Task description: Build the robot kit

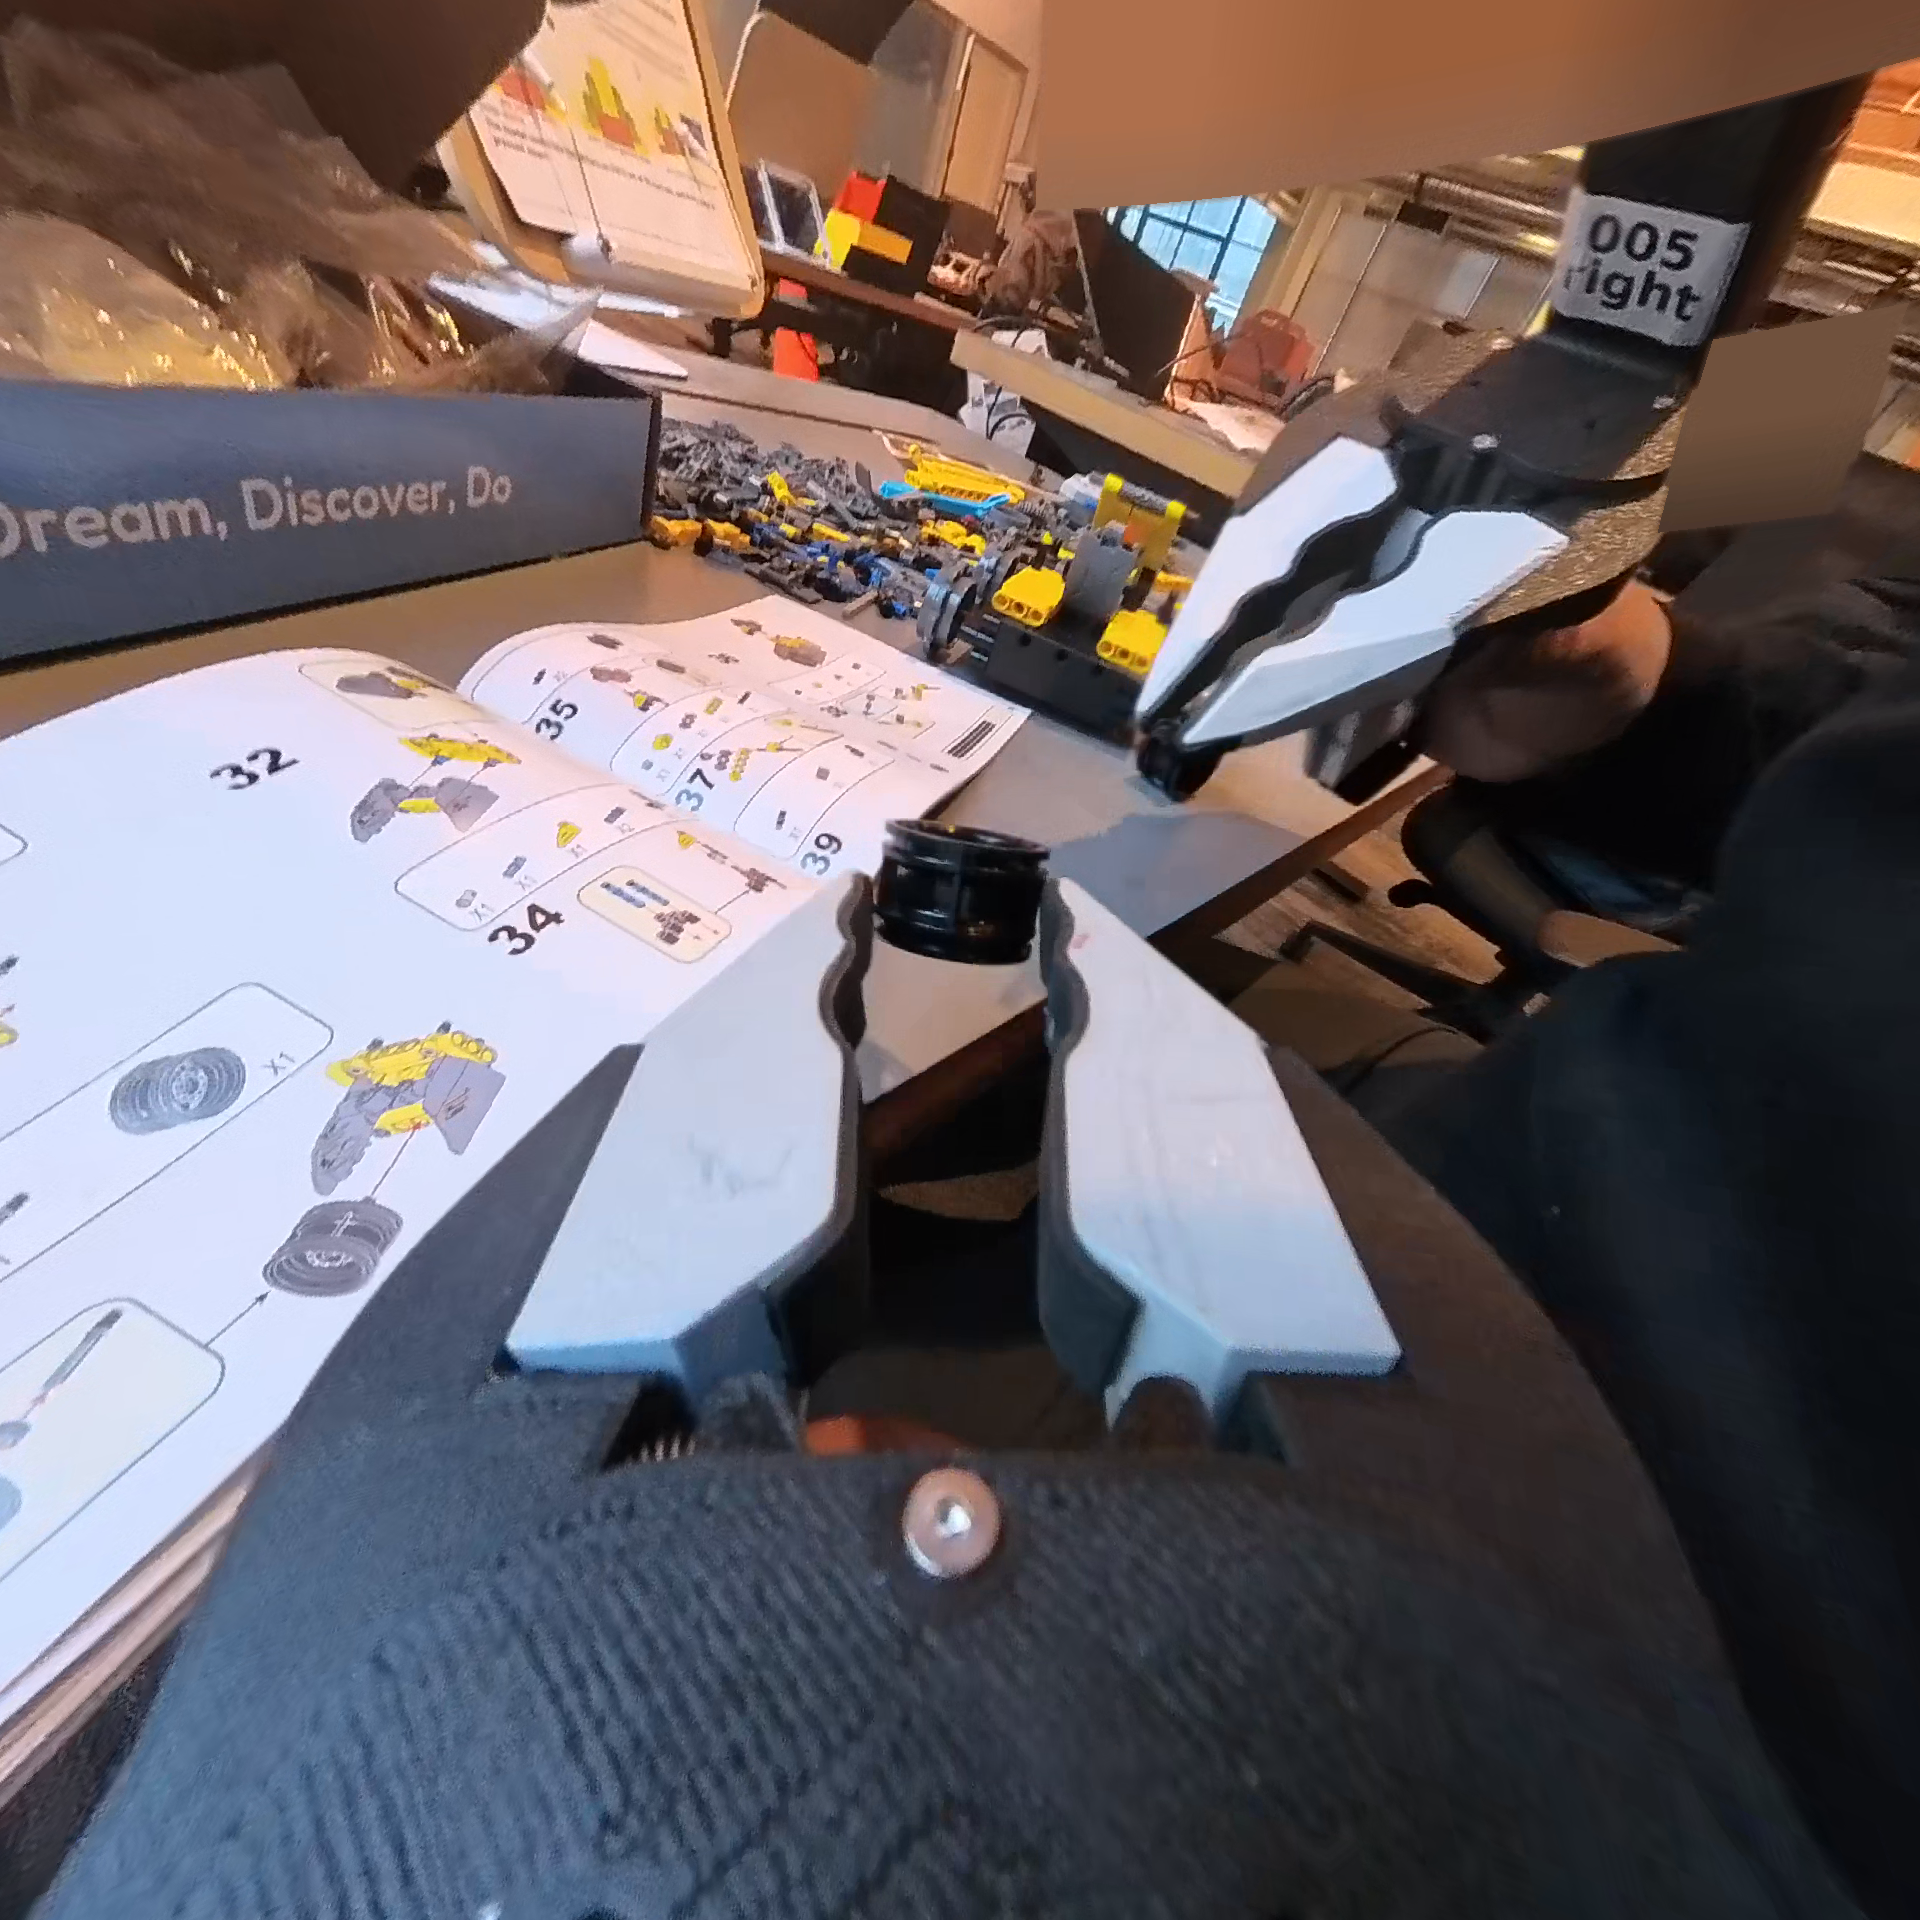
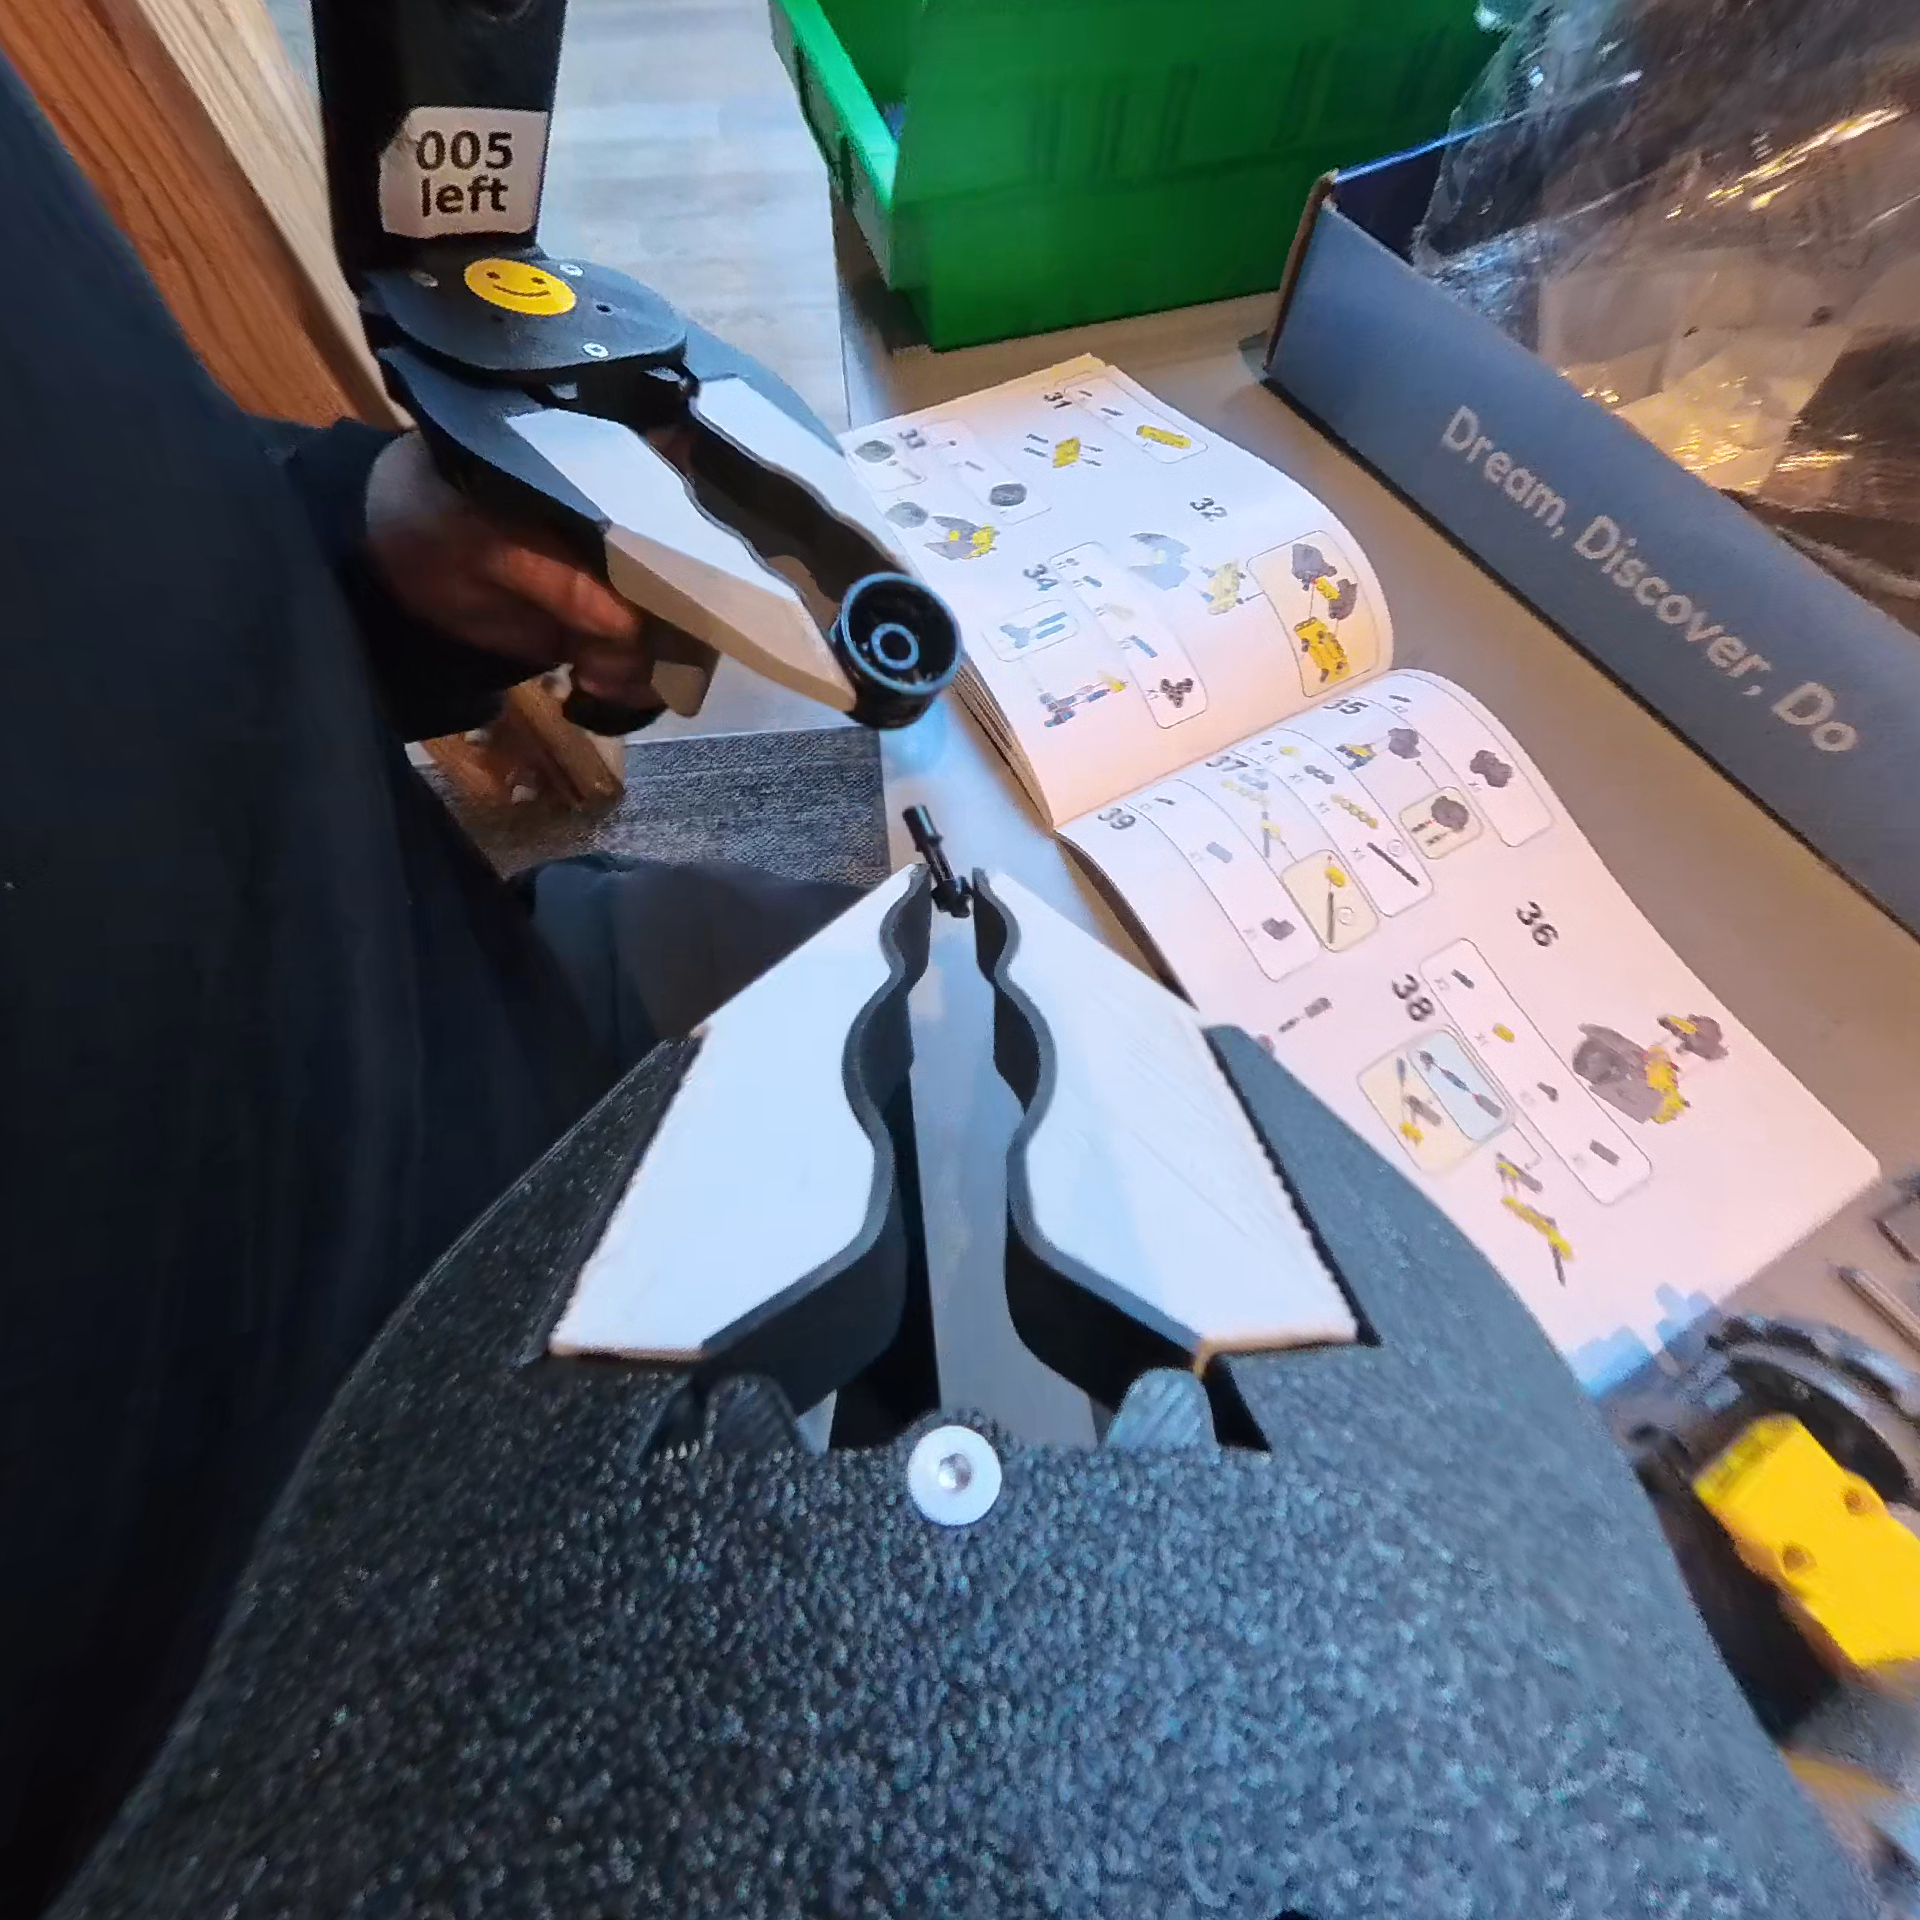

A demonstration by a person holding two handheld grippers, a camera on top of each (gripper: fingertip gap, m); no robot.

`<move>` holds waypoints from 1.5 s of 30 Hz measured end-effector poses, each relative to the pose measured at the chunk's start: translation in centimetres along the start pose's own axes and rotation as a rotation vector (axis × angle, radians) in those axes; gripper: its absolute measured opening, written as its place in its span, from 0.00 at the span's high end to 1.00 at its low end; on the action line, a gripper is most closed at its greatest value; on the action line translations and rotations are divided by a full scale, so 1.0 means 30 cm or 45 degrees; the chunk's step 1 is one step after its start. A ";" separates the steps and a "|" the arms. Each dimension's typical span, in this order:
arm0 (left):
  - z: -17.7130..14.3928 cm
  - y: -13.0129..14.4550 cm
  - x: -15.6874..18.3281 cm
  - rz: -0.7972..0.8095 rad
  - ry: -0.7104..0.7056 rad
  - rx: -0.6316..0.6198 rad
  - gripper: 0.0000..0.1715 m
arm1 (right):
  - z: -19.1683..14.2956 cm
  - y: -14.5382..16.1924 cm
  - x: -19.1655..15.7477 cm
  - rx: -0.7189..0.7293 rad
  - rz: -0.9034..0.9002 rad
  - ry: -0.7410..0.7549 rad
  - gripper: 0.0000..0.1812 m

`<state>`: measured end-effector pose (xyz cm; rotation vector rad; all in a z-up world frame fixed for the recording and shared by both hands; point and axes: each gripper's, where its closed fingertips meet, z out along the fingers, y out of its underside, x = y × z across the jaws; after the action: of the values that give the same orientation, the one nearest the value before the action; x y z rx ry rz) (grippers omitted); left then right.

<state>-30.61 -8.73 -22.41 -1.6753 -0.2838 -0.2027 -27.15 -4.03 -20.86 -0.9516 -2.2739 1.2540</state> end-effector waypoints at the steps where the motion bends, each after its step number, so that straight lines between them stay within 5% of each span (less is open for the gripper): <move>1: -0.002 -0.011 0.005 0.019 0.002 0.020 0.82 | -0.024 -0.002 0.002 0.012 -0.003 0.021 0.96; 8: -0.010 -0.090 0.051 -0.081 0.142 0.210 0.82 | -0.263 0.069 0.071 0.057 0.055 0.232 0.96; 12: 0.017 -0.059 0.071 0.033 0.100 0.133 0.82 | -0.378 0.145 0.108 0.056 0.103 0.335 0.96; 18: 0.038 -0.057 0.099 0.139 0.069 0.117 0.82 | -0.410 0.110 0.081 0.127 0.086 0.323 0.96; 28: -0.015 -0.066 0.014 0.130 -0.089 0.119 0.82 | -0.114 -0.073 -0.003 0.095 -0.089 0.059 0.96; 38: -0.115 -0.113 -0.187 -0.043 -0.234 0.277 0.82 | 0.221 -0.141 0.163 -0.221 -0.202 -0.101 0.96; 45: -0.216 -0.102 -0.295 -0.133 -0.380 0.334 0.82 | 0.432 -0.212 0.138 -0.230 -0.235 -0.340 0.96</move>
<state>-39.76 -15.42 -21.34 -1.4281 -0.5971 0.0096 -40.28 -11.16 -22.38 -0.6431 -2.6500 1.1707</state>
